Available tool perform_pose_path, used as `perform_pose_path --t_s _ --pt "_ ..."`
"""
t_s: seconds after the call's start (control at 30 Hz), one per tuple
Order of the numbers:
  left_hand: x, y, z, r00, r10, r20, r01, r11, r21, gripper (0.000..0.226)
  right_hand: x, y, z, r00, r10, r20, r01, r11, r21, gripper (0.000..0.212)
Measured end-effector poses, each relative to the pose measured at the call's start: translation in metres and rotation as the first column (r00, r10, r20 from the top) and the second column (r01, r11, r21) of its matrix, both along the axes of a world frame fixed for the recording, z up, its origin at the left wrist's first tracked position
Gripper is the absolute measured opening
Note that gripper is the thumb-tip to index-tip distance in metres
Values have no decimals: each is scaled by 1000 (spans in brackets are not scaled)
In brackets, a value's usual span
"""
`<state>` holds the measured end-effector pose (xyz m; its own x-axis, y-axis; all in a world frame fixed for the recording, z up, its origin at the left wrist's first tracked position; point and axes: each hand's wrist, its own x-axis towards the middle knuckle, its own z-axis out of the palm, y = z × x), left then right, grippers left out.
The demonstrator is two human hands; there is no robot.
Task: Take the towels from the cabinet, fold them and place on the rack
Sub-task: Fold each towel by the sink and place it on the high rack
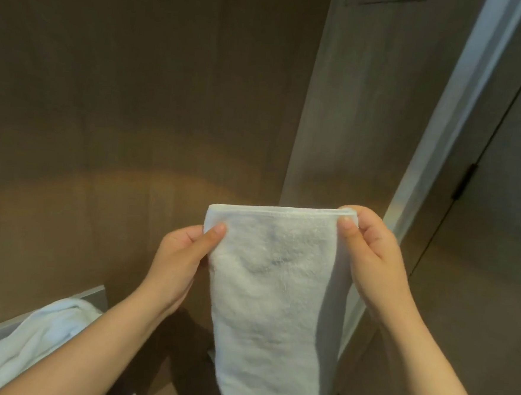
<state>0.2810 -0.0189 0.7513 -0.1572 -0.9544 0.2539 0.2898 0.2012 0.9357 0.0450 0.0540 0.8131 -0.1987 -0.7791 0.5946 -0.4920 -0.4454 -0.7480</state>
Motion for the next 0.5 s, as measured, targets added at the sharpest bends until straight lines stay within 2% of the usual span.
perform_pose_path --t_s 0.13,0.3,0.5 --pt "-6 7 21 997 -33 72 39 997 -73 42 -9 20 -5 993 -116 10 116 993 -2 22" --pt "-28 15 56 977 -147 152 170 974 -152 41 -36 44 -1 967 -250 -42 249 968 -24 23" --pt "-75 18 84 978 -154 142 181 962 -203 46 -81 52 22 939 -322 -117 318 947 -50 24"
